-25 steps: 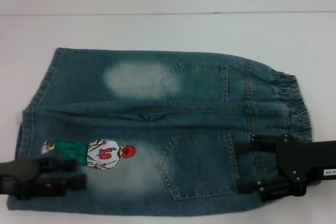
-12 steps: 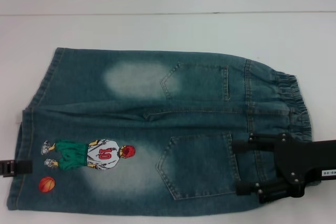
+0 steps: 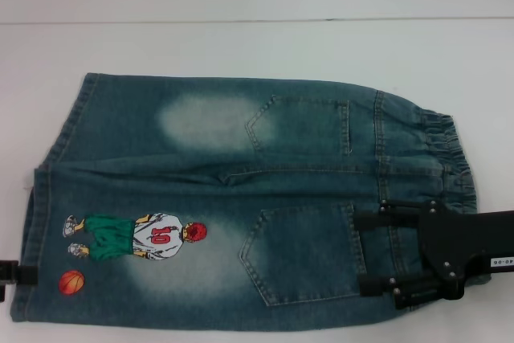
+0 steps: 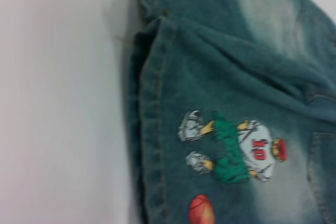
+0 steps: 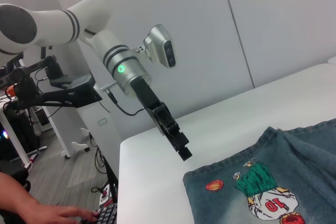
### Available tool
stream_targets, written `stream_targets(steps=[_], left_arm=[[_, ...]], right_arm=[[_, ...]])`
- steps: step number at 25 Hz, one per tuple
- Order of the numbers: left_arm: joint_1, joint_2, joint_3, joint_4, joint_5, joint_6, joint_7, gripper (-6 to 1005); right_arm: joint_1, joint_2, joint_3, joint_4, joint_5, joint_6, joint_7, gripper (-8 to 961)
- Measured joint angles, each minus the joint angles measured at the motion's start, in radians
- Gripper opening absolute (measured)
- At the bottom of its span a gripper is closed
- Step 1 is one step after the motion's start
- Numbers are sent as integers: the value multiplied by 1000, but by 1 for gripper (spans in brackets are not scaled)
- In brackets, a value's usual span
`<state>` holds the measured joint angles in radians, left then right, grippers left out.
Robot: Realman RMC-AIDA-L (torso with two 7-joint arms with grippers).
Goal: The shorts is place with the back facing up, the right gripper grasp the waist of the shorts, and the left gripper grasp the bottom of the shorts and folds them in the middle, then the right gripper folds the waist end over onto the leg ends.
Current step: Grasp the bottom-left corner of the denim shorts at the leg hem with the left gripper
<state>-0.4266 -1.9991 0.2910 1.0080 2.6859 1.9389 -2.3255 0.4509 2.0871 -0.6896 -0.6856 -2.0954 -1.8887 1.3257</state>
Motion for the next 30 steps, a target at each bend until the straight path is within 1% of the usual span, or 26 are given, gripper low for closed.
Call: stream_targets(steps=[3,14,30], left_arm=[[-3,0,6,-3,31,-21,-3,872],[-4,-8,41,-30,62,-65,-4,873],[-18,-9,54,-80,65,-101,-6,873]], right_arm=[[1,0,0,0,0,0,0,942],[8,2,1,0,0,0,-2,942],[0,1,4,0,0,1,-2,941]])
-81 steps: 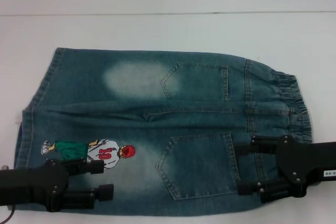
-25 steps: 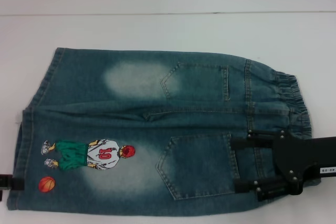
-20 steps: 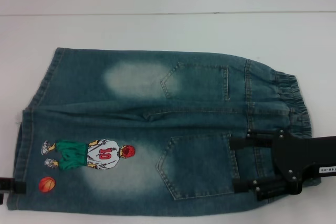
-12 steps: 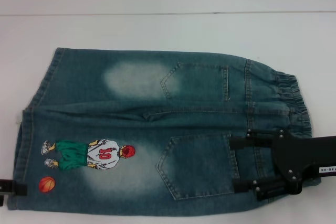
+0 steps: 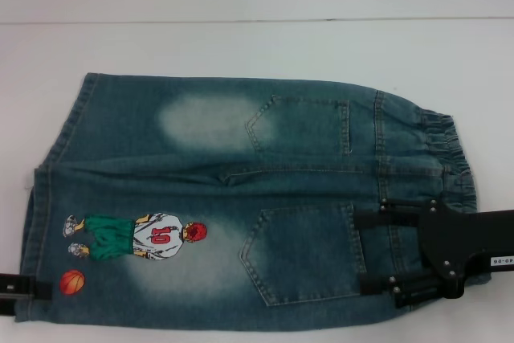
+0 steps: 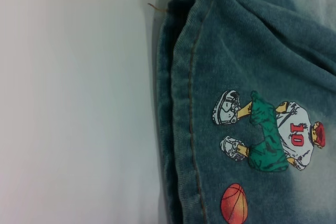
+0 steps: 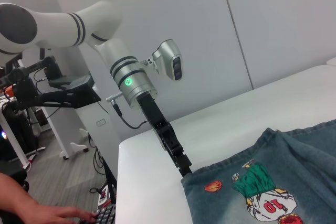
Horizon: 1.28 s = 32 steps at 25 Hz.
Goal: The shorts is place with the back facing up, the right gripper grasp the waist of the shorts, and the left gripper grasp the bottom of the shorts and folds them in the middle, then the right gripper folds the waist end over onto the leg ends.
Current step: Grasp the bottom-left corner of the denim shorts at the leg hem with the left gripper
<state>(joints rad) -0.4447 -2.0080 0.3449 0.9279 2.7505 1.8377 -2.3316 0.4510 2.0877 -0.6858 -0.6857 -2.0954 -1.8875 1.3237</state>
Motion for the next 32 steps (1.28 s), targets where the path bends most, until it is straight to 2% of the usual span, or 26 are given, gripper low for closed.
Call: stream_targets(steps=[32], left_arm=[[-41,-12,4,-14,-18,-12,7,873]], right_arm=[[6,-2,2,0,0,4,-6,939]])
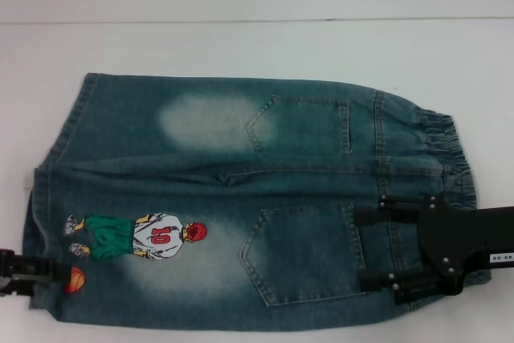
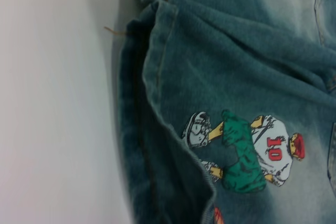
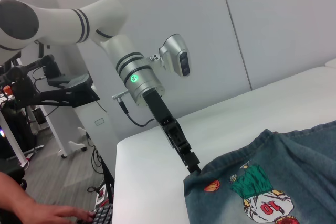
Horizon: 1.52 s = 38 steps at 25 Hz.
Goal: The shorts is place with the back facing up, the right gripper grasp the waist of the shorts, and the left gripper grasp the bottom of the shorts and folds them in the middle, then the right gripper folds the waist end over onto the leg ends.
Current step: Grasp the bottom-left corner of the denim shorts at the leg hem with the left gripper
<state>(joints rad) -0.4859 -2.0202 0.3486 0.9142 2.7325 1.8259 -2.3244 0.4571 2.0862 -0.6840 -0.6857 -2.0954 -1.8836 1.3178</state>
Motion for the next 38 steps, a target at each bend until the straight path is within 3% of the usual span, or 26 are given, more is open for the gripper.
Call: stream_targets(steps=[32,38], left_arm=[[6,5,10,9,-10,66,19,863],[3,1,49,10,-9,38,21,850]], right_arm=[[5,2,2,0,14,1,-20,937],[6,2,1,0,14,2,-20,937]])
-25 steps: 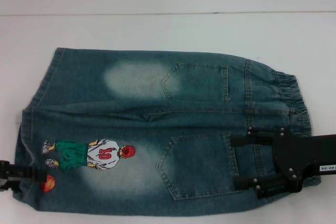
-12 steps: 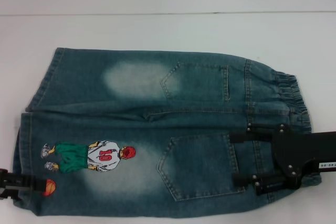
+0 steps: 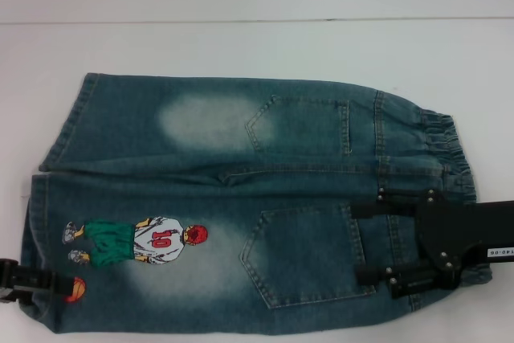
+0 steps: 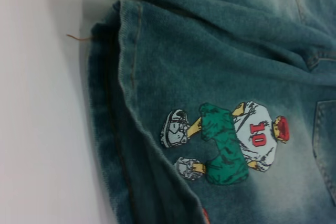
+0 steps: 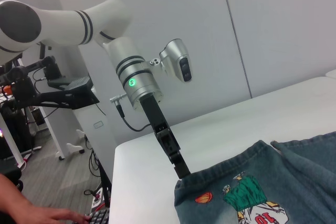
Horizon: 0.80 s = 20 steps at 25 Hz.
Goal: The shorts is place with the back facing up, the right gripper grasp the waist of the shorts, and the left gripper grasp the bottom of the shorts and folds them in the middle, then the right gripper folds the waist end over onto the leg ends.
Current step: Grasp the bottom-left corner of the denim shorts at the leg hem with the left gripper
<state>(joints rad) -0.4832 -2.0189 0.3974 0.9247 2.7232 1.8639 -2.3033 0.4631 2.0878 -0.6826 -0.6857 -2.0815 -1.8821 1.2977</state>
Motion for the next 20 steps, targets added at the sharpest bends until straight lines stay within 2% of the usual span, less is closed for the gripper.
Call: stream_targets(steps=[6,11,14,19,20], left_arm=[[2,-5,34,0,1,-30,1,838],[6,-10,48,5,1,-35,12,628],[7,-12,49,5,1,-36,13,382],[7,-12,49,5,1,-37,16,174],[7,-12,49,5,1,-37,17,159]], right_arm=[[-2,0,0,0,0,0,0,937],[-4,0,7,0,0,0,0,936],[-4,0,8,0,0,-1,0,936],[-5,0,13,0,0,-1,5,936],[-5,0,16,0,0,-1,7,936]])
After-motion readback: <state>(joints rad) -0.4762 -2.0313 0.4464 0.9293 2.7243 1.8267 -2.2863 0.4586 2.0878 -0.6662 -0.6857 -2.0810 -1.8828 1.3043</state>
